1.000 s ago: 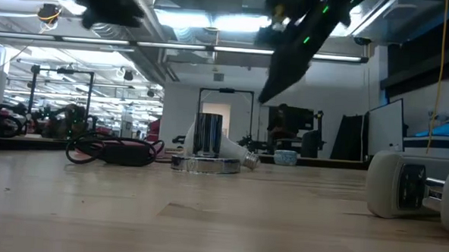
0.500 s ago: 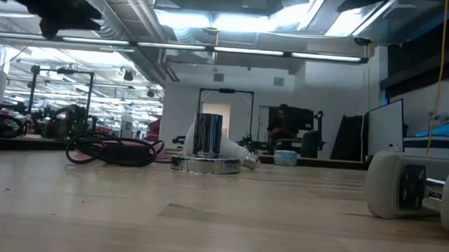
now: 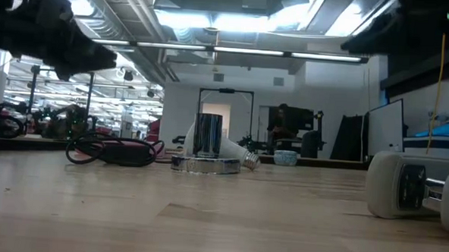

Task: Screw lightbulb
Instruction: Return to Home Position

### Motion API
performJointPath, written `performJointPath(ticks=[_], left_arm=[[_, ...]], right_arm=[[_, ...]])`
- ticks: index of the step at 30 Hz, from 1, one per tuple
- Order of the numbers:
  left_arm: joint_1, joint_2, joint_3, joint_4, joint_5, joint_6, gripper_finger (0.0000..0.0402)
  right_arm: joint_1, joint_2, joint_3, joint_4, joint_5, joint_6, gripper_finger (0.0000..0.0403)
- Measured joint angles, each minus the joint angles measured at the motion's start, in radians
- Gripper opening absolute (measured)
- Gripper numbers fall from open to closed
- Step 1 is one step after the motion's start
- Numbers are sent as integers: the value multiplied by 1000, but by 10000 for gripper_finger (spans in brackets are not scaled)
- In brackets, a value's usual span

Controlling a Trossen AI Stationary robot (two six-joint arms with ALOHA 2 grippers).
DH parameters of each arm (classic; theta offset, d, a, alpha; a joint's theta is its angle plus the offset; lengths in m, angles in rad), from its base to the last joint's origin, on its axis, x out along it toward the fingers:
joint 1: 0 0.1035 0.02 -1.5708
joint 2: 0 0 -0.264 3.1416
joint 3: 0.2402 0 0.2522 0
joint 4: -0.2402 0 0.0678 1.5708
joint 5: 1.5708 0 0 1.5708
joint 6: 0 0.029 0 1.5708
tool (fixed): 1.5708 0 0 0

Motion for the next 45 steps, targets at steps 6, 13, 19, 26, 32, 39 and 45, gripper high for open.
performJointPath(ticks=[6, 13, 19, 26, 32, 39, 45], left_arm=[[1, 10, -15, -29, 0, 0, 143], [9, 18, -15, -30, 0, 45, 143], [9, 17, -15, -30, 0, 34, 143], [9, 18, -15, -31, 0, 37, 143], [9, 18, -15, -32, 0, 37, 143], [9, -25, -15, -32, 1, 37, 143], [54, -165, -15, -32, 1, 37, 143]], right_arm=[[0, 6, -167, 187, -34, 20, 326], [0, 6, -331, 410, -34, 23, 326], [0, 6, -374, 406, -12, 23, 326], [0, 6, -423, 335, 204, 24, 326], [-1, 6, -437, 267, 342, 172, 326], [-1, 7, -438, 268, 231, 181, 326], [-1, 6, -438, 270, 22, 181, 326]])
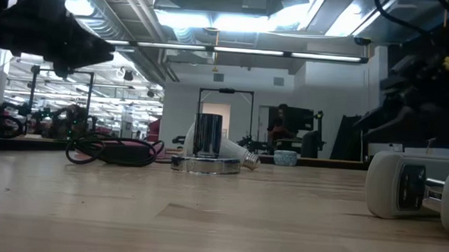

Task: Screw lightbulb
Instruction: Return to Home Position

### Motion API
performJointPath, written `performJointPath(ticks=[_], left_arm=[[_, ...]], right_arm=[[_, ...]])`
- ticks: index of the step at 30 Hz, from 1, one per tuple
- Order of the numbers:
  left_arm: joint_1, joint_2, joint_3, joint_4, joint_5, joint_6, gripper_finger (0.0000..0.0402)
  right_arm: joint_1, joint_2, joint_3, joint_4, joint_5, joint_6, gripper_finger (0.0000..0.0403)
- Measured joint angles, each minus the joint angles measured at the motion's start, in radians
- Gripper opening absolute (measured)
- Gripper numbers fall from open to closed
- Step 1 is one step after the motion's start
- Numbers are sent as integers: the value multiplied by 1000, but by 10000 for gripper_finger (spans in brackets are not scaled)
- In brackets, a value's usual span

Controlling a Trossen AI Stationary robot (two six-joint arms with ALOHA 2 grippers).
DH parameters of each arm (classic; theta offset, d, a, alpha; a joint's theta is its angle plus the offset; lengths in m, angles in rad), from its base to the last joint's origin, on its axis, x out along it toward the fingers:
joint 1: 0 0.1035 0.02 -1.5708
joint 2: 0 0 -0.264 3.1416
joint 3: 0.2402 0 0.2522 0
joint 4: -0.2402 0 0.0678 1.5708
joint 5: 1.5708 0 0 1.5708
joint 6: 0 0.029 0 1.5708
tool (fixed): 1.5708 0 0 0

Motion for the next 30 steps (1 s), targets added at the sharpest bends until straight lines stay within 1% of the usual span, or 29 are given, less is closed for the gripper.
performJointPath(ticks=[3, 5, 11, 30], left_arm=[[50, -9, 0, -1, -2, -6, 143], [78, -10, 0, 0, -3, -6, 143], [126, -10, 0, 0, -2, -7, 143], [125, -9, 0, 0, -2, -7, 143]], right_arm=[[0, 0, 0, 0, -87, 0, 326], [0, 0, -1, 0, -107, 1, 326], [0, 0, -1, -4, -90, -13, 326], [0, 0, -2, -3, -90, -16, 326]])
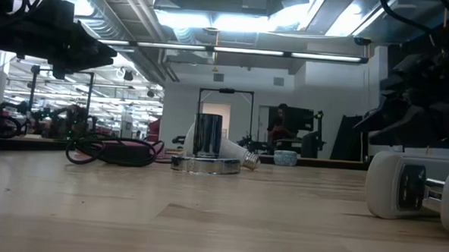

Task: Screw lightbulb
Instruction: Return to Home Position

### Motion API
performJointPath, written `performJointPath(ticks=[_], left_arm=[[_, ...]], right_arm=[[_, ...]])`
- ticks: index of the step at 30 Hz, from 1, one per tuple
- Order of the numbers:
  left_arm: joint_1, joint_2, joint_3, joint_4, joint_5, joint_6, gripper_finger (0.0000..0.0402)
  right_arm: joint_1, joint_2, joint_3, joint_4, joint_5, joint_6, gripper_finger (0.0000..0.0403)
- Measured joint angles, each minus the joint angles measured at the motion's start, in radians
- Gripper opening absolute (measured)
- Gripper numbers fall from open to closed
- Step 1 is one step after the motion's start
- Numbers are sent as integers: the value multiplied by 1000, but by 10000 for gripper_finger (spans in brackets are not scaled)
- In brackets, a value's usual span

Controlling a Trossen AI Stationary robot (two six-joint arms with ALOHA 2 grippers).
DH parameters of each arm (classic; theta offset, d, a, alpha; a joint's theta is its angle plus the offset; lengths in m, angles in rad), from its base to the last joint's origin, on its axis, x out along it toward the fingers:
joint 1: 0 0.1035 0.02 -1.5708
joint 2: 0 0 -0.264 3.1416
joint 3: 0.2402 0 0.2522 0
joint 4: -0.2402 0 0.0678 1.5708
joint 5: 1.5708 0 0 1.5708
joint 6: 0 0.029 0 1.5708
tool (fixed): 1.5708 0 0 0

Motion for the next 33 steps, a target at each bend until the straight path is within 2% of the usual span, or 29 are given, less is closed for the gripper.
performJointPath(ticks=[4, 13, 19, 33], left_arm=[[0, 0, 0, 0, 0, 0, 143], [0, 0, 0, 0, 1, 0, 143], [0, 0, 0, 0, 0, 0, 143], [0, 1, 0, 0, 0, 0, 143]], right_arm=[[-6, -29, 0, -12, -6, 0, 326], [-102, -302, 0, -29, -21, 0, 326], [-113, -454, 0, -31, -19, -1, 326], [-111, -584, 0, -35, -19, -1, 326]])
